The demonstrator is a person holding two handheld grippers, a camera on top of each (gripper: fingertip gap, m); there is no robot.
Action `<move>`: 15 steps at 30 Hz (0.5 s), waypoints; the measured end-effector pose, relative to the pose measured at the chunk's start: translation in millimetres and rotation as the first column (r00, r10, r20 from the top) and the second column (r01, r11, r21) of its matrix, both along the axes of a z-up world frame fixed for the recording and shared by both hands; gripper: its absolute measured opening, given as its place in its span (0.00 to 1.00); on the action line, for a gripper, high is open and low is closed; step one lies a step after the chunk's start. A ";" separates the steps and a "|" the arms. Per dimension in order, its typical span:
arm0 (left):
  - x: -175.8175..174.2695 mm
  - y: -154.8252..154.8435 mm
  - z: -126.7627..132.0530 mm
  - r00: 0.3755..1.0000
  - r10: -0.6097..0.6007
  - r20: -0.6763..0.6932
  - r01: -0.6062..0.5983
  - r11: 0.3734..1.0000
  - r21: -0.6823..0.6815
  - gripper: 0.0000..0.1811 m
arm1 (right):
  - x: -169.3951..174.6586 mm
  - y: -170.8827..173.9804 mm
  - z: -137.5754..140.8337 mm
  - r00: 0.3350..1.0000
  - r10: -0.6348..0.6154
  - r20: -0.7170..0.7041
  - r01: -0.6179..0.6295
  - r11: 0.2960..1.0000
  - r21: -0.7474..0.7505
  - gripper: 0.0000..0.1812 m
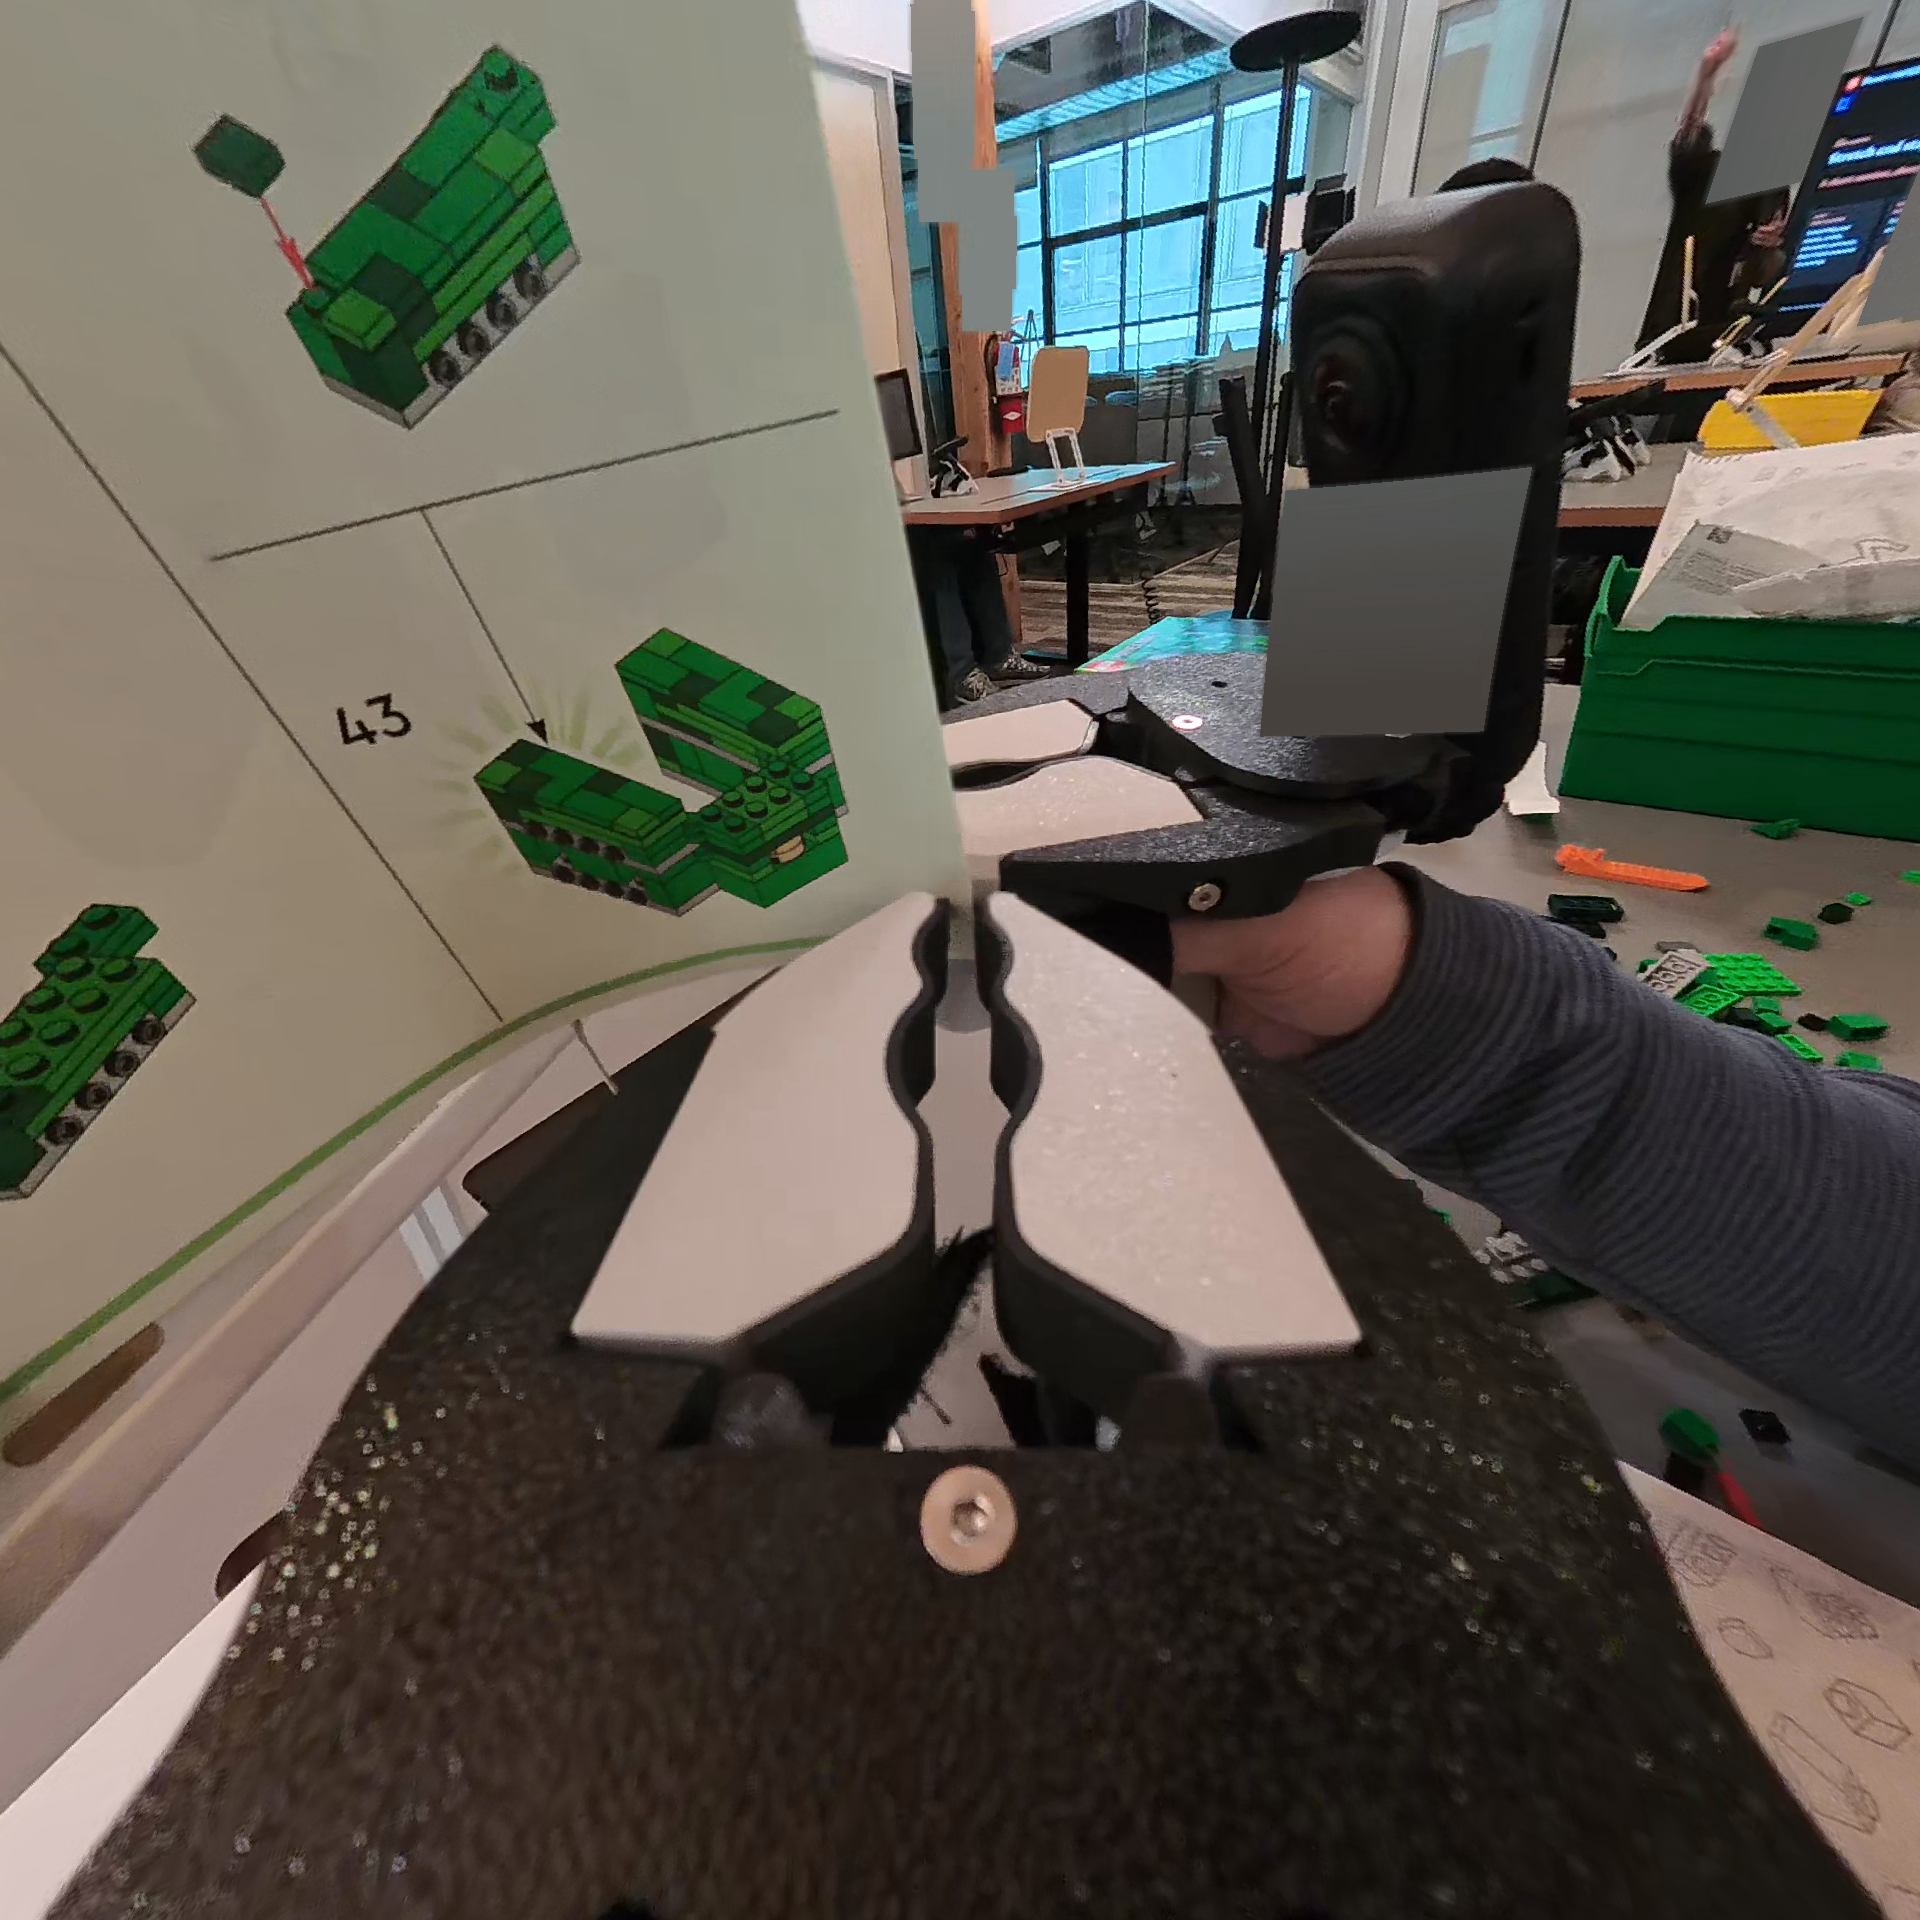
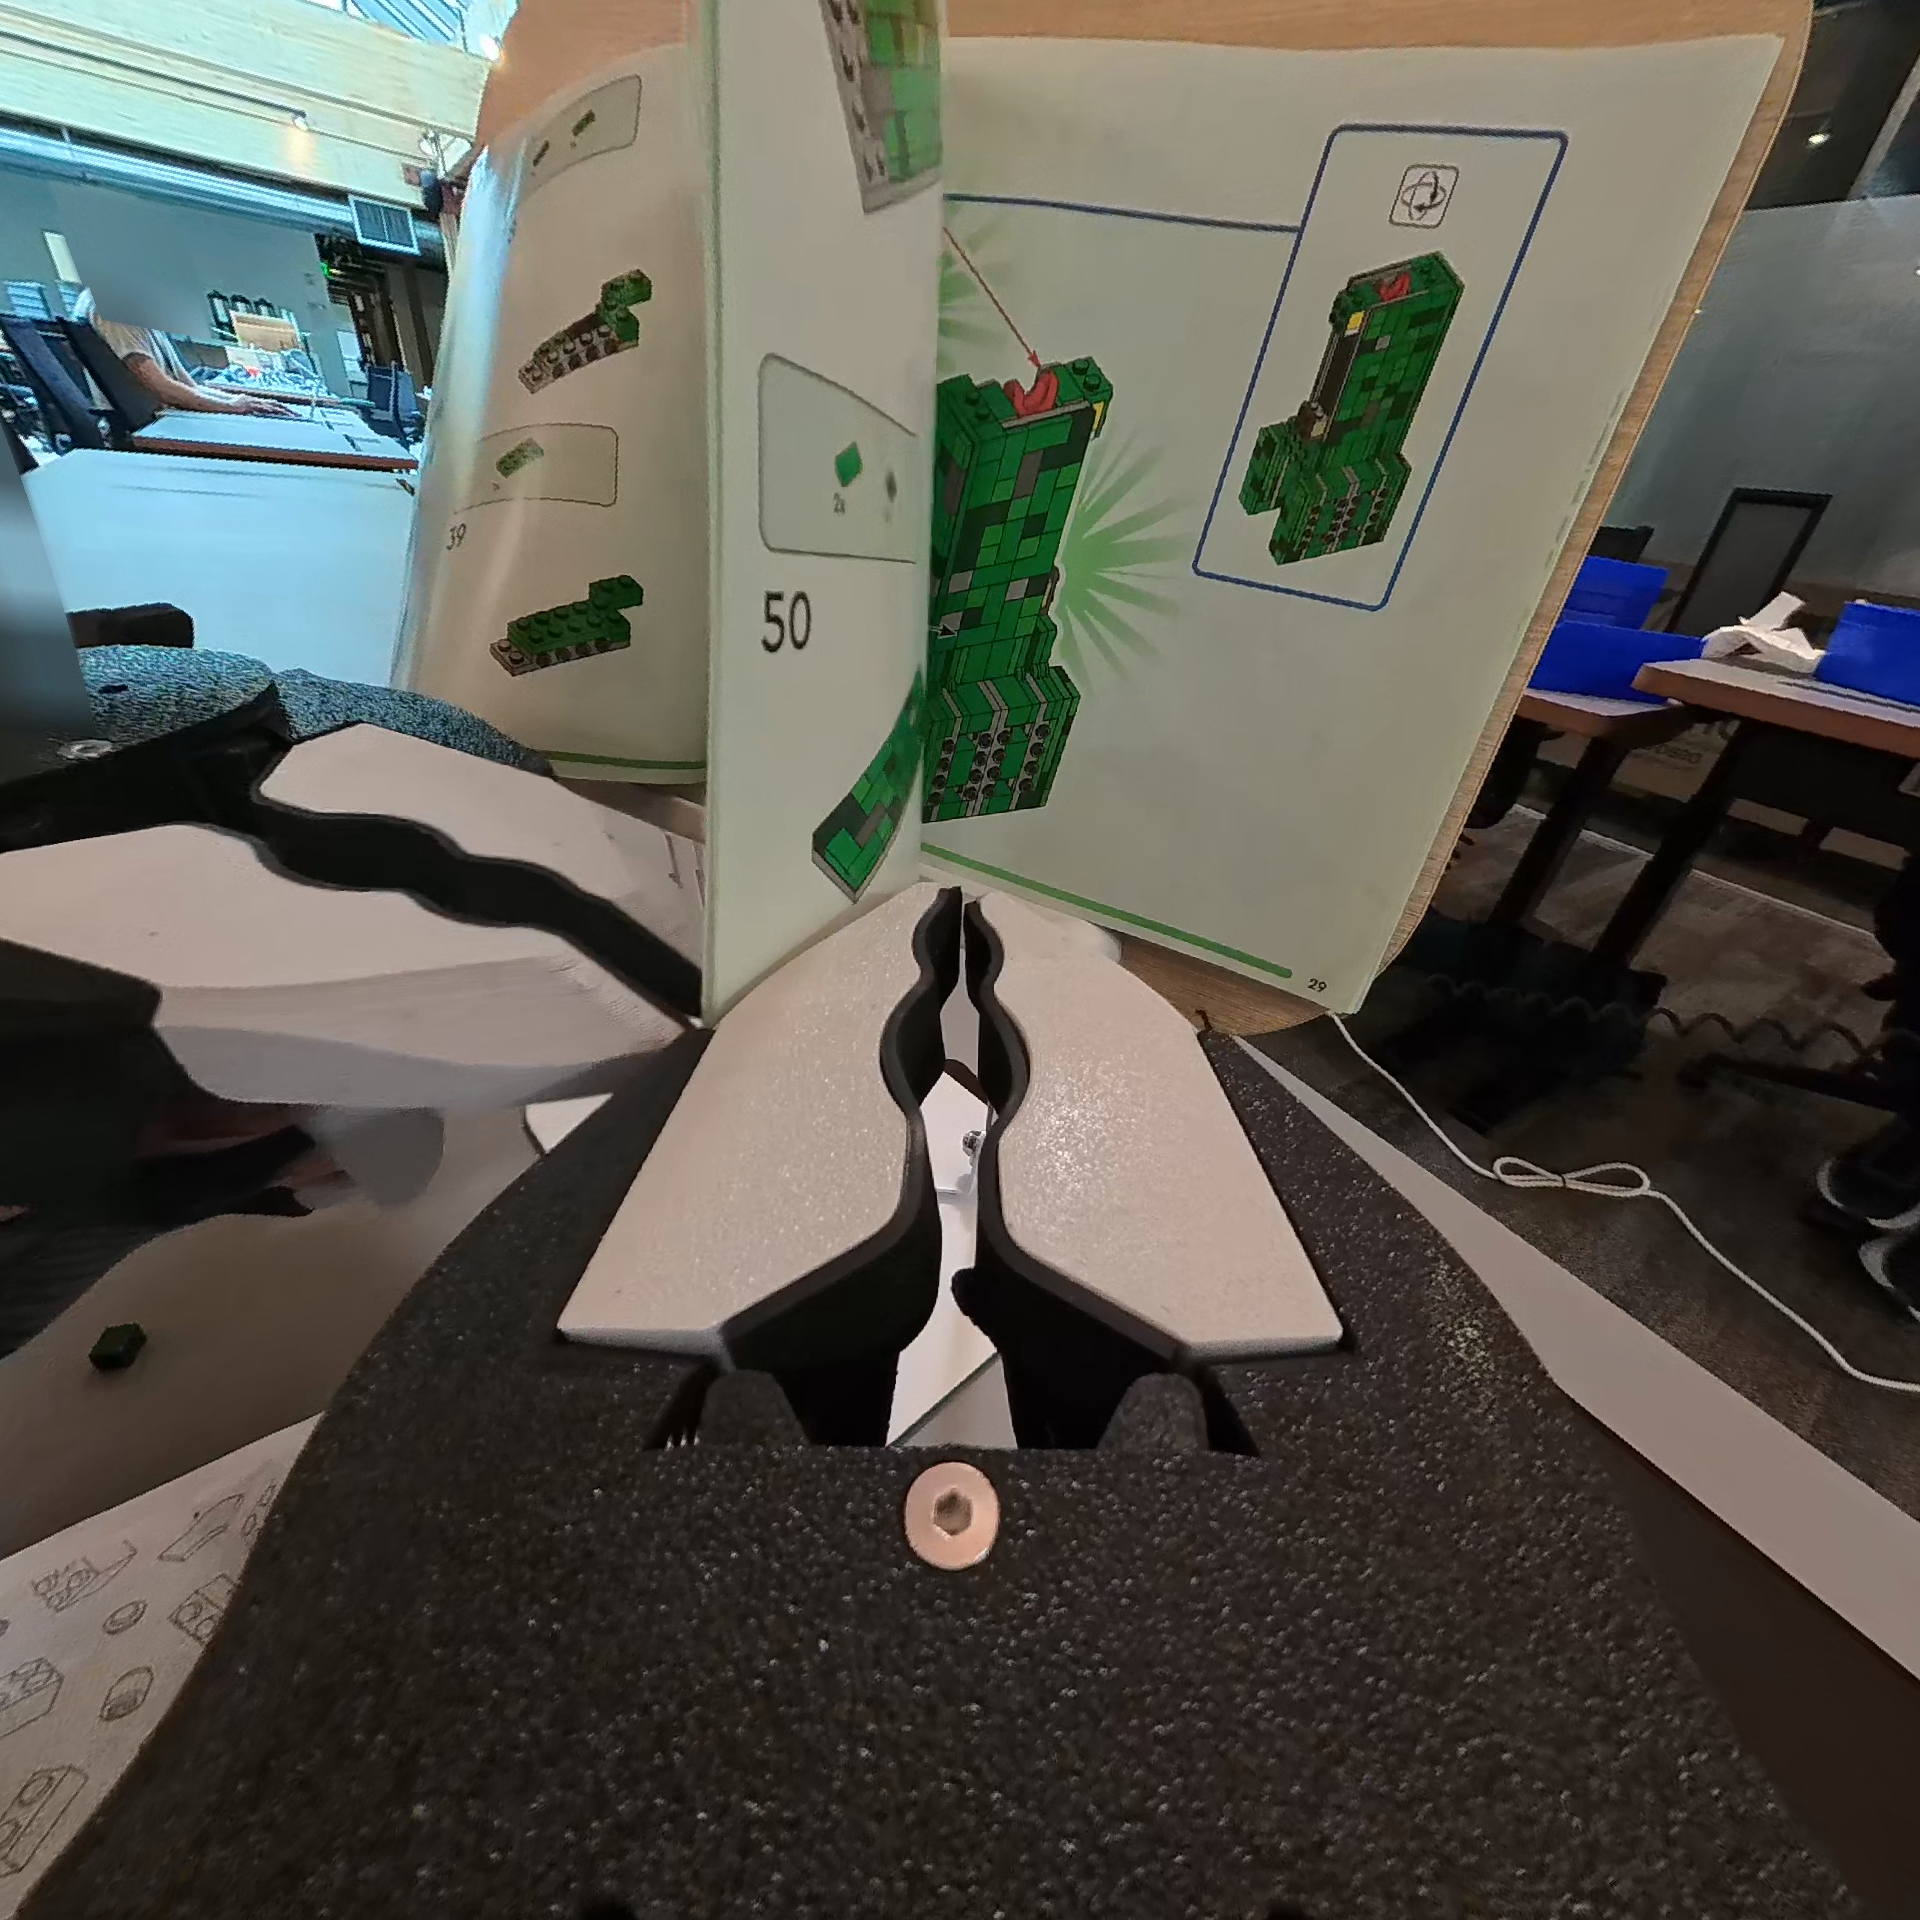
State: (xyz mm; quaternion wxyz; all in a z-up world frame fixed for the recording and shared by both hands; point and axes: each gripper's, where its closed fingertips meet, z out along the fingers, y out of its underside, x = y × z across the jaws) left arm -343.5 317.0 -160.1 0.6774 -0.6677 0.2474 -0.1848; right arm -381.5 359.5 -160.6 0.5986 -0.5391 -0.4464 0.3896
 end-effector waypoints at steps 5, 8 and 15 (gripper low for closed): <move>-0.9 0.2 -0.1 1.000 0.005 -0.002 -0.005 1.000 0.001 0.00 | -0.4 0.1 -0.8 1.000 0.002 0.003 -0.002 1.000 -0.001 0.00; -1.2 0.2 -0.8 1.000 0.006 -0.006 -0.006 1.000 -0.005 0.00 | -0.2 0.4 -1.1 1.000 0.003 0.002 -0.003 1.000 -0.005 0.00; -2.1 -1.3 -0.6 1.000 -0.005 0.003 0.005 1.000 -0.013 0.00 | 2.8 4.9 -1.6 1.000 -0.018 0.000 0.018 1.000 -0.009 0.00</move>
